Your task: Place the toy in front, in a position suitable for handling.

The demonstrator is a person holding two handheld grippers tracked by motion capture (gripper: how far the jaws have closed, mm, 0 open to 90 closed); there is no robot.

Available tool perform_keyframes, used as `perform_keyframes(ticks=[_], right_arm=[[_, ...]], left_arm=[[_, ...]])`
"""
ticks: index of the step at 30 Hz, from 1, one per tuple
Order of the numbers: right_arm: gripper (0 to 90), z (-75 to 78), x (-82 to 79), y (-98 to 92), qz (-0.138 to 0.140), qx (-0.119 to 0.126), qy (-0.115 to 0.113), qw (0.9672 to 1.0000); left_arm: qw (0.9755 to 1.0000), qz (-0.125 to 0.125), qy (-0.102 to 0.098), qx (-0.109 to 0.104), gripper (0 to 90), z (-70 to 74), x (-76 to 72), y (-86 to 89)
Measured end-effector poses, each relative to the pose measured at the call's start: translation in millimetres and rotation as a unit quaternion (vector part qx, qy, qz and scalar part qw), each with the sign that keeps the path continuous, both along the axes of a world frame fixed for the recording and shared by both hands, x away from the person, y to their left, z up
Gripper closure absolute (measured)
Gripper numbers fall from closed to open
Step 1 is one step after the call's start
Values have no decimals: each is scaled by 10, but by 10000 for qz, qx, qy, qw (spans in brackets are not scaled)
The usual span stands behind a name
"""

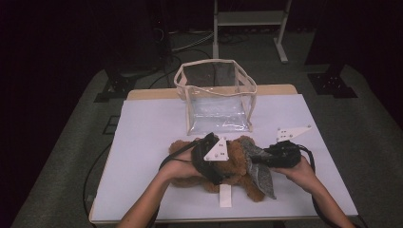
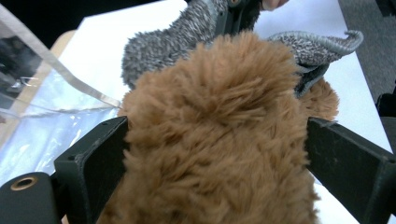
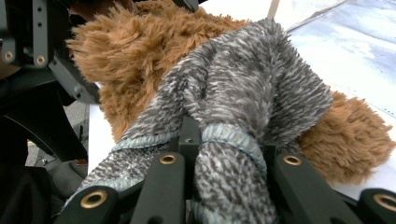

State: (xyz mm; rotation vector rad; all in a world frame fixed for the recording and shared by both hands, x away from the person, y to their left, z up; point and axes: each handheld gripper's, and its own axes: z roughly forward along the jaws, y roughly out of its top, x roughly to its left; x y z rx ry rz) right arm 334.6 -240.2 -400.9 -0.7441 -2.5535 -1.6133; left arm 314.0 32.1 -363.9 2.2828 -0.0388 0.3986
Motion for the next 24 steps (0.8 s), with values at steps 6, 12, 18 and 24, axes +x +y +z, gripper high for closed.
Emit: perform_keyframes(ticks=[6, 12, 18, 24], right_arm=[[726, -25, 17, -25, 19, 22, 47, 10000], [726, -95, 30, -50, 1, 65, 143, 9999], [726, -69, 14, -147, -70, 234, 142, 9996], [726, 189, -70, -225, -18, 224, -123, 9997]], left_arm=[[9996, 34, -30, 285, 32, -73, 42, -198], [9967, -15, -363, 724, 94, -134, 18, -326], [9988, 37, -330, 363, 369, -13, 5, -311], [9998, -131, 13, -158, 384, 133, -15, -306]])
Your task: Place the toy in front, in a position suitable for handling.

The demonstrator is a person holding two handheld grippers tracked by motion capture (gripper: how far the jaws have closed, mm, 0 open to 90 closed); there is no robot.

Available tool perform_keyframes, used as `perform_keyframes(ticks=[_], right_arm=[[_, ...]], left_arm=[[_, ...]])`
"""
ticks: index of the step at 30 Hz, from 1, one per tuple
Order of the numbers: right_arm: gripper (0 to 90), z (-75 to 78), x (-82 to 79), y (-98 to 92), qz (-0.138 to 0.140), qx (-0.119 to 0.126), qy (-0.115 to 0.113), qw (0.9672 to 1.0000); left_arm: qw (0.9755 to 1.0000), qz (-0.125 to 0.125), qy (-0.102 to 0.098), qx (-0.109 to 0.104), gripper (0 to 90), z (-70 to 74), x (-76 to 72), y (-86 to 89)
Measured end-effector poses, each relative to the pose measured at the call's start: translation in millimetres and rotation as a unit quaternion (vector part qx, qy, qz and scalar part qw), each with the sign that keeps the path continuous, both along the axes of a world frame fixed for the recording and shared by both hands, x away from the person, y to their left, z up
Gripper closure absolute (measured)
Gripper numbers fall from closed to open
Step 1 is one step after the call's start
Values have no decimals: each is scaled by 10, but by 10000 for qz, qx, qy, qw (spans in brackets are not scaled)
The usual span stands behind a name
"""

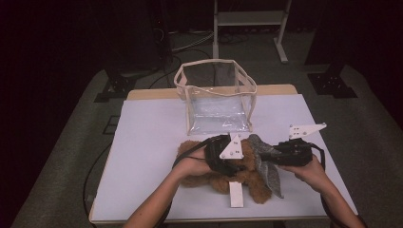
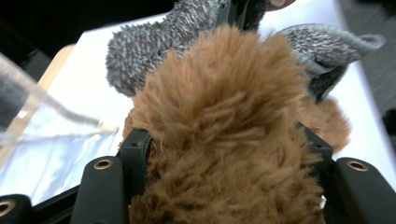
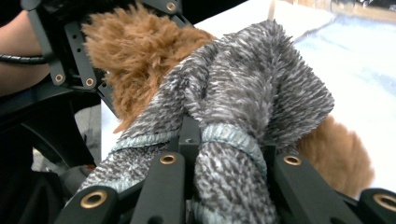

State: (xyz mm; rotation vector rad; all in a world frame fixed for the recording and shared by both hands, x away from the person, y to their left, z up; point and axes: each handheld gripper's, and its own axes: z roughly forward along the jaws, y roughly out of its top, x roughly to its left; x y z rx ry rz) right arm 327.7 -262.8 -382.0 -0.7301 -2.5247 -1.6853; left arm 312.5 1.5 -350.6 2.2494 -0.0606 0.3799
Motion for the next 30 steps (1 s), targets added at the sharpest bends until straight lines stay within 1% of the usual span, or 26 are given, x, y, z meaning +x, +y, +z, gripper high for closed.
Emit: perform_keyframes(ticks=[1, 2, 3, 4, 5, 6, 7, 8, 10, 11, 13, 15, 16, 19, 20, 21, 22, 23, 24, 25, 26, 28, 29, 30], right_arm=[[726, 73, -45, -19, 45, -46, -57, 10000], [726, 78, -58, -23, 56, -101, -102, 9999], [726, 65, -72, -22, 45, -163, -96, 9998], [726, 43, -75, -21, 23, -175, -80, 9998], [726, -5, -71, -20, 28, -155, -22, 9999], [726, -5, -71, -20, 28, -155, -22, 9999], [725, -74, -60, -21, -17, -84, 42, 10000], [724, -97, -53, -25, -25, -45, 56, 10000], [724, -117, -48, -28, -43, 2, 80, 10000], [724, -121, -42, -35, -49, 1, 68, 10000], [723, -118, -38, -53, -81, -10, 64, 9999], [723, -122, -38, -66, -106, -24, 81, 9999], [723, -127, -37, -69, -117, -28, 85, 9999], [724, -160, -39, -63, -102, -24, 120, 9999], [724, -160, -39, -63, -102, -24, 120, 9999], [724, -202, -42, -46, -74, -24, 156, 9998], [724, -202, -42, -46, -74, -24, 156, 9998], [725, -236, -43, -35, -57, -1, 201, 9998], [725, -236, -43, -35, -57, -1, 201, 9998], [725, -254, -45, -34, -53, 47, 238, 9997], [725, -256, -48, -38, -69, 9, 229, 9997], [725, -249, -45, -73, -165, 7, 186, 9997], [725, -243, -40, -101, -197, 64, 165, 9996], [725, -225, -41, -131, -221, 126, 177, 9995]], left_arm=[[9999, -65, 79, 14, 381, 11, -9, -9], [9999, -82, 32, 92, 376, 0, -16, -19], [9999, -83, 12, 143, 363, -14, -18, -26], [9997, -103, 51, 202, 344, -39, -13, -30], [9998, -73, 62, 196, 306, -59, -7, -29], [9998, -73, 62, 196, 264, -59, -7, -29], [9997, -34, 155, 172, 212, -87, 18, -5], [9998, -16, 161, 128, 188, -94, 26, 12], [9997, 25, 184, 125, 129, -94, 28, 51], [9998, 61, 168, 106, 108, -95, 24, 70], [9997, 57, 164, 150, 85, -93, 18, 103], [9996, 60, 112, 242, 67, -107, 6, 115], [9996, 60, 112, 242, 53, -107, 6, 115], [9992, 44, 30, 400, 15, -182, -24, 40], [9992, 44, 30, 400, 0, -182, -24, 40], [9985, 25, -59, 539, 0, -219, -42, -26], [9985, 25, -59, 539, 0, -219, -42, -26], [9977, 3, -150, 658, 0, -238, -43, -87], [9977, 3, -150, 658, 3, -238, -43, -87], [9961, -21, -448, 766, 101, -231, -53, -115], [9955, 63, -518, 795, 174, -225, -48, -127], [9954, 113, -632, 707, 292, -203, -49, -131], [9960, 127, -615, 638, 328, -182, -51, -133], [9969, 112, -586, 510, 344, -158, -52, -132]])
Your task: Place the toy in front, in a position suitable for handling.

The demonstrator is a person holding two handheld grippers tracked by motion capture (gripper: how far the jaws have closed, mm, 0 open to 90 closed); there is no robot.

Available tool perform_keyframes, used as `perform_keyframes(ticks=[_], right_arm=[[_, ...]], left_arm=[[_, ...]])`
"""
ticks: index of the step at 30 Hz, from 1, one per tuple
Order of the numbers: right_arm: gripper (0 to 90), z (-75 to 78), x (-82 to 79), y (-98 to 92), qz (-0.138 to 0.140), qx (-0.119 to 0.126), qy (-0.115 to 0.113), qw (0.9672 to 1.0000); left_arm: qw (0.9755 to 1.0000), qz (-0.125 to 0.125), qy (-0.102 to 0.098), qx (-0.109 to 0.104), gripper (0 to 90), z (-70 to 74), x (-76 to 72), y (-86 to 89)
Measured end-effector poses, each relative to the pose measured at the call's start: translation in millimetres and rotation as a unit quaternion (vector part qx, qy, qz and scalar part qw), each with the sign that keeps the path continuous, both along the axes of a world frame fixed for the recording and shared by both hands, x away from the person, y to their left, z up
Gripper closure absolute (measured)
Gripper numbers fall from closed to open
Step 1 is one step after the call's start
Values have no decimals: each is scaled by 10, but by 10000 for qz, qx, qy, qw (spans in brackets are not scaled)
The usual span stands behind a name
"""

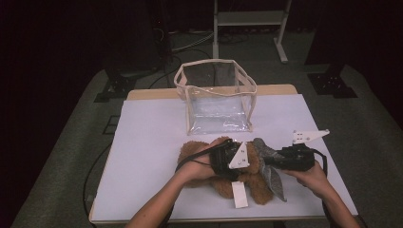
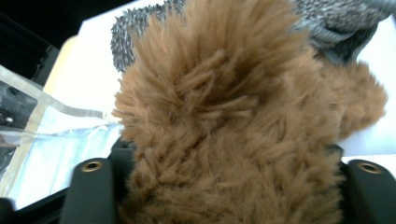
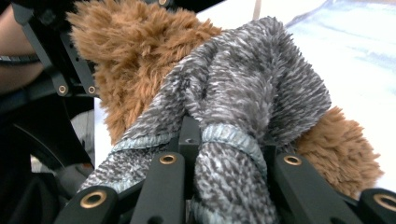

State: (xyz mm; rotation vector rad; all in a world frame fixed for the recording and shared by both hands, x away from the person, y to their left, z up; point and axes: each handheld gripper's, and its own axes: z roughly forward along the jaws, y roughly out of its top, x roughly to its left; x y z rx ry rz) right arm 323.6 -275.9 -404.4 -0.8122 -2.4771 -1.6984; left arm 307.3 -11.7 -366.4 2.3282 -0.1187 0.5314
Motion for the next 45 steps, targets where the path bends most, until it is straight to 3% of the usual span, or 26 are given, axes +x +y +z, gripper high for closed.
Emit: perform_keyframes(ticks=[3, 5, 8, 11, 15, 19, 21, 23, 28, 31, 32, 33, 36, 40, 45], right_arm=[[725, 109, -25, -43, 1, 47, -122, 9999], [725, 229, -59, -48, 20, -16, -273, 9996], [725, 388, -91, -42, 64, -5, -410, 9991], [725, 539, -88, 5, 117, 45, -539, 9985], [725, 635, -50, 124, 222, 107, -648, 9976], [725, 581, -21, 166, 229, 142, -576, 9980], [725, 419, 2, 132, 136, 224, -376, 9989], [725, 381, 0, 115, 110, 235, -328, 9991], [725, 106, -63, -25, -23, 209, -35, 9998], [724, 10, -103, -107, -102, -117, 55, 9999], [724, 10, -103, -107, -102, -117, 55, 9999], [724, -32, -135, -206, -222, -356, 114, 9991], [723, -52, -183, -410, -438, -534, 192, 9974], [721, -15, -247, -647, -713, -929, 184, 9930], [669, -97, -265, -926, -1040, -1420, 321, 9839]], left_arm=[[9993, -67, 168, -320, 362, 65, 4, 25], [9976, -115, 330, -602, 366, 105, 6, 58], [9929, -155, 560, -1036, 377, 161, 5, 135], [9917, -135, 572, -1143, 386, 186, -7, 202], [9911, -79, 597, -1184, 386, 188, -10, 276], [9909, -2, 643, -1179, 386, 155, 6, 328], [9914, 13, 651, -1133, 386, 150, 7, 325], [9915, 28, 660, -1118, 385, 151, 10, 320], [9926, 6, 693, -1001, 383, 141, 17, 251], [9929, -20, 717, -954, 381, 135, 27, 210], [9929, -20, 717, -954, 378, 135, 27, 210], [9928, -32, 750, -936, 377, 137, 39, 184], [9932, -50, 770, -877, 365, 142, 58, 157], [9937, -72, 855, -726, 338, 128, 84, 88], [9937, -89, 888, -670, 234, 118, 76, 32]])
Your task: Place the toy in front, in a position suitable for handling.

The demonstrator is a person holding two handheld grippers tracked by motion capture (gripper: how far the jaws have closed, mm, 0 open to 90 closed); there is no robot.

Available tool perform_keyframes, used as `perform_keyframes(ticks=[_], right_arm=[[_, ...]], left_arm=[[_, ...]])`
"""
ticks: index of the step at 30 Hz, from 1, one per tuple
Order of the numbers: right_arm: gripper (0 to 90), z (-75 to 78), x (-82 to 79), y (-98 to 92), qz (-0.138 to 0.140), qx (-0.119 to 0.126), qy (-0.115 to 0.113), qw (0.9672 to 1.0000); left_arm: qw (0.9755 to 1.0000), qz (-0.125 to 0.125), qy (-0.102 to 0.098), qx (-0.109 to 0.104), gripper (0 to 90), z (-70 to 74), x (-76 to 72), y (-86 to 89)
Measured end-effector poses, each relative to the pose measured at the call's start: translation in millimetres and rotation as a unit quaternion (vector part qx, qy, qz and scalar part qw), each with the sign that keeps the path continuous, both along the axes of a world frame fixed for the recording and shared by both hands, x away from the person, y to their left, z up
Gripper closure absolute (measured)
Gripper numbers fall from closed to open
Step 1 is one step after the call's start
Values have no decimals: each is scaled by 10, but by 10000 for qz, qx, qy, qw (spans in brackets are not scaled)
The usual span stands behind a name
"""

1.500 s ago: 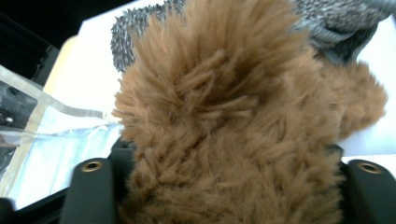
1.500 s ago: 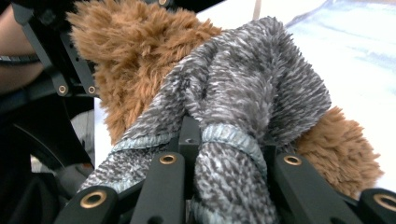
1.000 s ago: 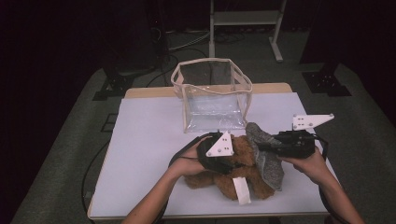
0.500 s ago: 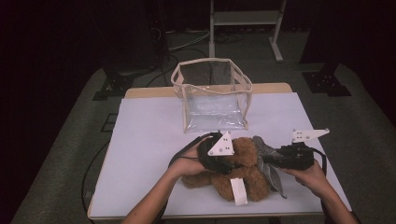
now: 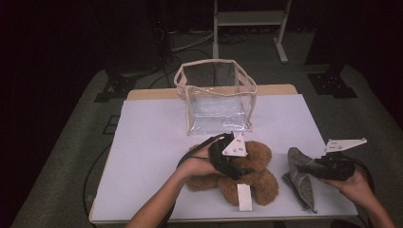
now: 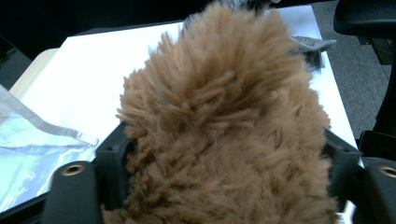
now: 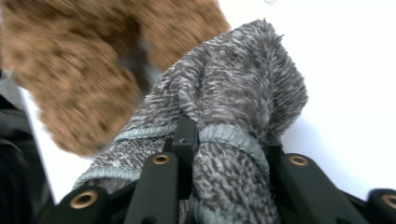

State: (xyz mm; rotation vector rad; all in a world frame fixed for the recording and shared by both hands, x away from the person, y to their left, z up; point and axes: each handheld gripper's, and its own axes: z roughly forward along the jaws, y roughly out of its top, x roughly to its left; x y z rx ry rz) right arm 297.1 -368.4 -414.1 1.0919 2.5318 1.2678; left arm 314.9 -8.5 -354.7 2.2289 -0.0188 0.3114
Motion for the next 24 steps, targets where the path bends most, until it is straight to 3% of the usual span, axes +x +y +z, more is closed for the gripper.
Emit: perform_keyframes(ticks=[4, 5, 6, 11, 14, 19, 24], right_arm=[[527, -55, -9, -128, -186, -37, 48, 9998], [527, -55, -9, -128, -186, -37, 48, 9998], [483, -25, -20, -154, -215, -73, -33, 9997], [446, 82, -24, -177, -237, -157, -131, 9995], [443, 190, -29, -200, -237, -61, -237, 9994], [431, 291, -55, -95, 25, 196, -314, 9993], [397, 400, -64, 141, 451, 419, -482, 9969]], left_arm=[[9999, -45, 140, 13, 154, 21, -6, 11], [9999, -45, 140, 13, 144, 21, -6, 11], [9998, -47, 212, -47, 144, 45, -5, 38], [9997, -21, 233, -63, 125, 69, -16, 89], [9996, -10, 265, -111, 118, 88, -18, 152], [9993, 58, 298, -229, 103, 141, -11, 276], [9994, 86, 300, -170, 98, 134, -15, 405]])
